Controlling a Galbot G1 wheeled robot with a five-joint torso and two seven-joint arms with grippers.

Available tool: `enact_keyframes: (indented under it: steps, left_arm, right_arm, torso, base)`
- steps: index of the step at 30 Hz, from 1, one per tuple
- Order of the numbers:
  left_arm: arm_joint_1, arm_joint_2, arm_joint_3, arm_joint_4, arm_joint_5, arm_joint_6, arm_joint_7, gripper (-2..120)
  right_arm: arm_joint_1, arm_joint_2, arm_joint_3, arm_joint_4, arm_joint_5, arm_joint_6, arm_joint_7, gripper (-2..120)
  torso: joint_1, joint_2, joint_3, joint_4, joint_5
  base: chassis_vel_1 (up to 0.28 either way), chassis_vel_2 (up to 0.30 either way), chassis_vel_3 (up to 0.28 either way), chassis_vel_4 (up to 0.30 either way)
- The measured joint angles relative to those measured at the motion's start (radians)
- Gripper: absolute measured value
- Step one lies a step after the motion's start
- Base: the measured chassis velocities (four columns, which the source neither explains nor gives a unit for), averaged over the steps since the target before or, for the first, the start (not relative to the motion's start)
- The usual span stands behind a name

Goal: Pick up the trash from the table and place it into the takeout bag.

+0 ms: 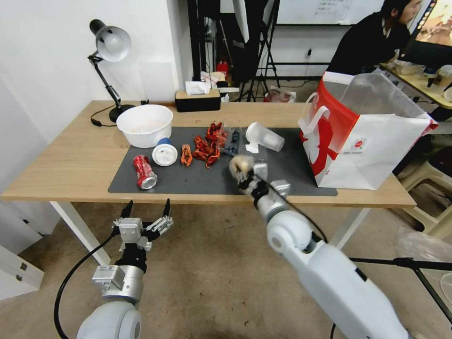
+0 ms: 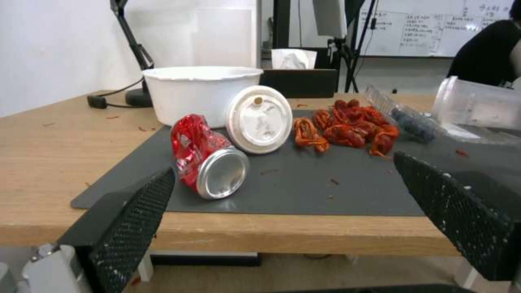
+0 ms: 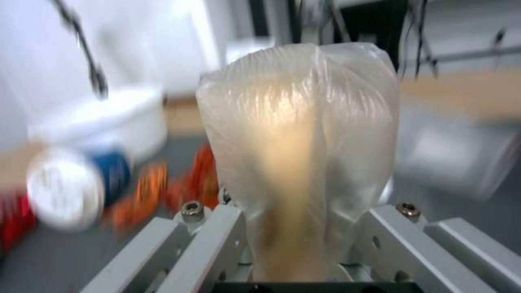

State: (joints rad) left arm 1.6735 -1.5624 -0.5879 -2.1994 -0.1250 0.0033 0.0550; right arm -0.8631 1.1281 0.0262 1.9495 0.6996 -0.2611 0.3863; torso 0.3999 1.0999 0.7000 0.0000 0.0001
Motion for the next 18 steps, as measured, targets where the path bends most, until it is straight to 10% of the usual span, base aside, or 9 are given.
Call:
enact_keyframes:
  steps: [18]
  left_arm:
    - [0.001, -0.005, 0.025, -0.001, 0.02, -0.007, 0.01, 100]
  right_arm:
    - [0.168, -0.156, 0.405, 0.109, 0.154, -0.094, 0.128, 8]
  torso:
    - [0.0, 0.0, 0.0, 0.0002, 0.0001]
  base:
    - [0.0, 0.0, 0.0, 0.0]
